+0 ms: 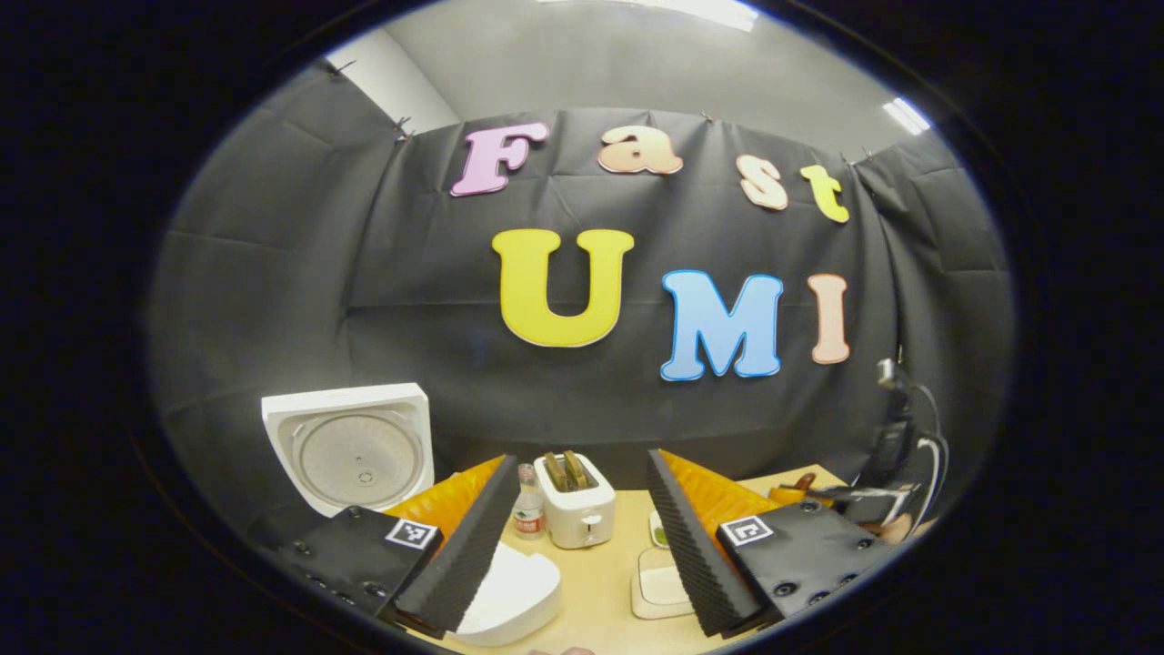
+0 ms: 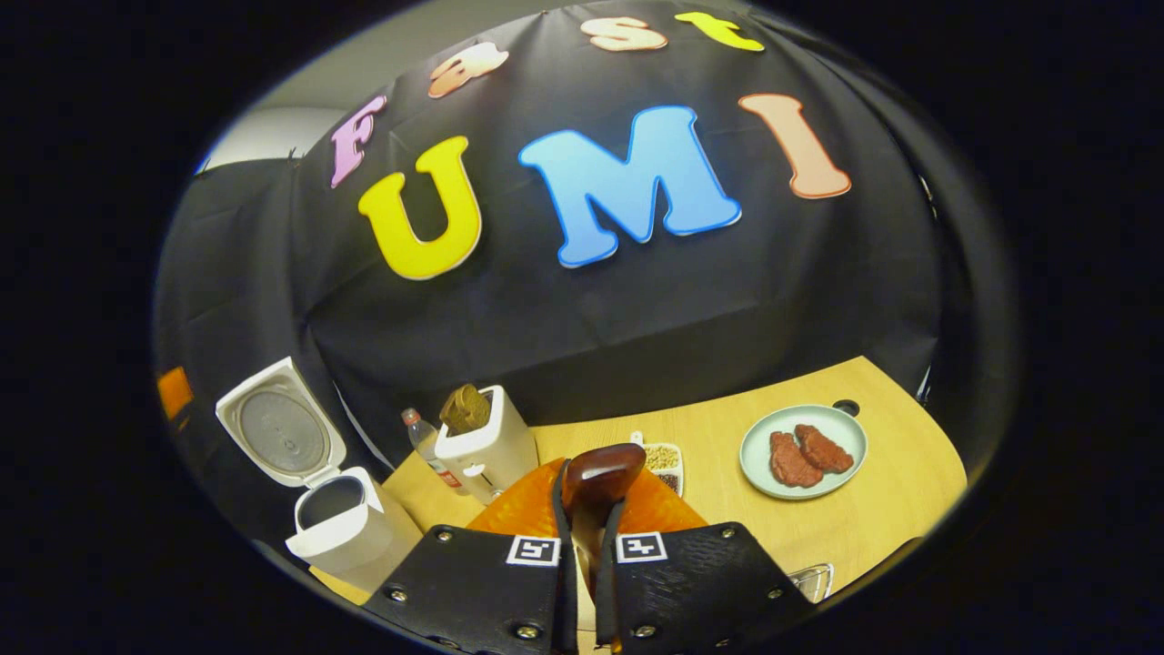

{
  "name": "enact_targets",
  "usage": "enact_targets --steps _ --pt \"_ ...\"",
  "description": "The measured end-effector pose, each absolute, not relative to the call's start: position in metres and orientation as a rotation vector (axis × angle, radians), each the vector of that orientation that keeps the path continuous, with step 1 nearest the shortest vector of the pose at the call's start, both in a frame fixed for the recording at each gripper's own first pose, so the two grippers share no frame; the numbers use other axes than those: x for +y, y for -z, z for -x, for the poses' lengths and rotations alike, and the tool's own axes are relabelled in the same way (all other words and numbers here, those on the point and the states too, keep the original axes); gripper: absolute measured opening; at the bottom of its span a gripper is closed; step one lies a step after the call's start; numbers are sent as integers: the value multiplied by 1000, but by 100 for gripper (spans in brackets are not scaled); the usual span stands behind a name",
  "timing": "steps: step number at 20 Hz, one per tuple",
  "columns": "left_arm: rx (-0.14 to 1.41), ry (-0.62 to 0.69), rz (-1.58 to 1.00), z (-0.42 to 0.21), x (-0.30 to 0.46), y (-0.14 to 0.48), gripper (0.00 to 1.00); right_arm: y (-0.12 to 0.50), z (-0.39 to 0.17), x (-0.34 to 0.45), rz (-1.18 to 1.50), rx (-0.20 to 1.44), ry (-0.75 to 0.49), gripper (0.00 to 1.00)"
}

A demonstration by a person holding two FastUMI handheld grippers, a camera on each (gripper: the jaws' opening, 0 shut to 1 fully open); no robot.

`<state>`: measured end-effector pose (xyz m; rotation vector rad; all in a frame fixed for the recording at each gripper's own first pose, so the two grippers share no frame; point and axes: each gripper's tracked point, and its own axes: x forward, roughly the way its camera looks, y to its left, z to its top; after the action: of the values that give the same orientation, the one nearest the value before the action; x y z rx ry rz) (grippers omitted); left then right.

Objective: Close the left gripper, press the button to open the rice cooker; take a wooden spoon from the chopstick holder with the right hand, scoop a spoonful of rice and pour it into the rice cooker, then put the wooden spoon back into the chopstick holder.

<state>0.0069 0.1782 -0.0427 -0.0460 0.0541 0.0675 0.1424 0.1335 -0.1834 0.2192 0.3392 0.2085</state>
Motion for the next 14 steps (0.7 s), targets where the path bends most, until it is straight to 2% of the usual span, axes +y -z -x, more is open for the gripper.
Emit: enact_targets --steps 1,6,10,14 --pt "57 -69 49 -7 182 44 100 199 -149 140 -195 362 -202 8" --pt "79 -100 41 -7 210 52 97 260 -166 170 -113 453 -190 8" --pt "97 -123 48 -7 230 62 97 269 -164 202 -135 471 -229 8" --pt "118 -137 51 -3 242 71 97 271 -151 234 -301 522 -294 8"
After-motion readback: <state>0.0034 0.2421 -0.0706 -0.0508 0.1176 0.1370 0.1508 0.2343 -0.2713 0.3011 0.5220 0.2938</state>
